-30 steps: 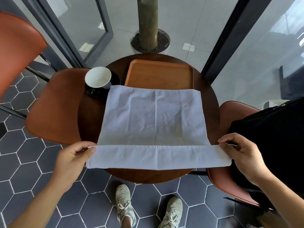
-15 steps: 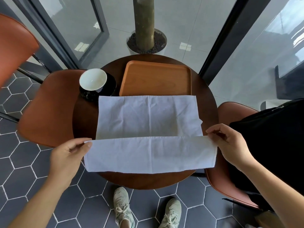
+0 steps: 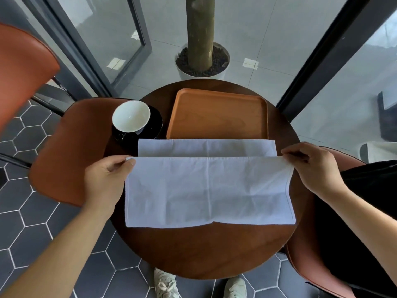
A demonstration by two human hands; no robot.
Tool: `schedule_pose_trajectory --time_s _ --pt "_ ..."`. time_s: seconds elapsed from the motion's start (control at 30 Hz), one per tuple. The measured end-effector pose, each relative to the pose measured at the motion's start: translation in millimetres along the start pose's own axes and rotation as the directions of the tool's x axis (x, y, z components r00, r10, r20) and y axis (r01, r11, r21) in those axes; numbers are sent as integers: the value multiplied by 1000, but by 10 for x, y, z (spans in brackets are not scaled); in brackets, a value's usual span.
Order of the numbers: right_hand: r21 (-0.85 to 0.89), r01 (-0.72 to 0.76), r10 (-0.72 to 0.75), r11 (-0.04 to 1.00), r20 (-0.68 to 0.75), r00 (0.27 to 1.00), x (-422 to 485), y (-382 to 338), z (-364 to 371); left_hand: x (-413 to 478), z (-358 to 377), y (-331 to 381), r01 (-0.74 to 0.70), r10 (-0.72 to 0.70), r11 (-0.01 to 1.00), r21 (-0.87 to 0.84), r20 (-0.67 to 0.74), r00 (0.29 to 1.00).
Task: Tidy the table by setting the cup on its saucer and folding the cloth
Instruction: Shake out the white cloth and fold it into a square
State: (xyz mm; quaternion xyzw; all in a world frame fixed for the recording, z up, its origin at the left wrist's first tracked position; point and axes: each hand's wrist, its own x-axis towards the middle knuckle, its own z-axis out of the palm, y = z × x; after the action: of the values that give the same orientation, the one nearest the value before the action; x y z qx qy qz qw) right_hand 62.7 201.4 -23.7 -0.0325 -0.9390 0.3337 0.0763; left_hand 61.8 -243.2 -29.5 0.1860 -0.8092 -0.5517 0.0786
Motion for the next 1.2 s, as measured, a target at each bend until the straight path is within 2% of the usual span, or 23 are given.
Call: schedule_pose_trajectory --time_s 0.17,0.33,0.53,1.0,1.13,1.2 --pt "-61 21 -17 998 61 998 384 105 139 294 164 -23 -99 100 965 243 10 995" --pt "-99 -3 12 995 86 996 617 206 267 453 285 -40 -168 190 920 355 -28 981" --pt "-128 -62 75 990 105 992 692 294 369 505 433 -21 -178 208 903 390 -36 978" --pt "-203 -46 63 978 79 995 797 280 543 543 624 -127 -70 137 940 333 -182 974" --pt "-221 -54 53 974 -9 999 689 268 554 434 642 -146 -48 141 918 395 -210 968" --pt "-275 19 -44 961 -86 995 531 231 551 270 595 -153 -120 216 891 437 -176 961"
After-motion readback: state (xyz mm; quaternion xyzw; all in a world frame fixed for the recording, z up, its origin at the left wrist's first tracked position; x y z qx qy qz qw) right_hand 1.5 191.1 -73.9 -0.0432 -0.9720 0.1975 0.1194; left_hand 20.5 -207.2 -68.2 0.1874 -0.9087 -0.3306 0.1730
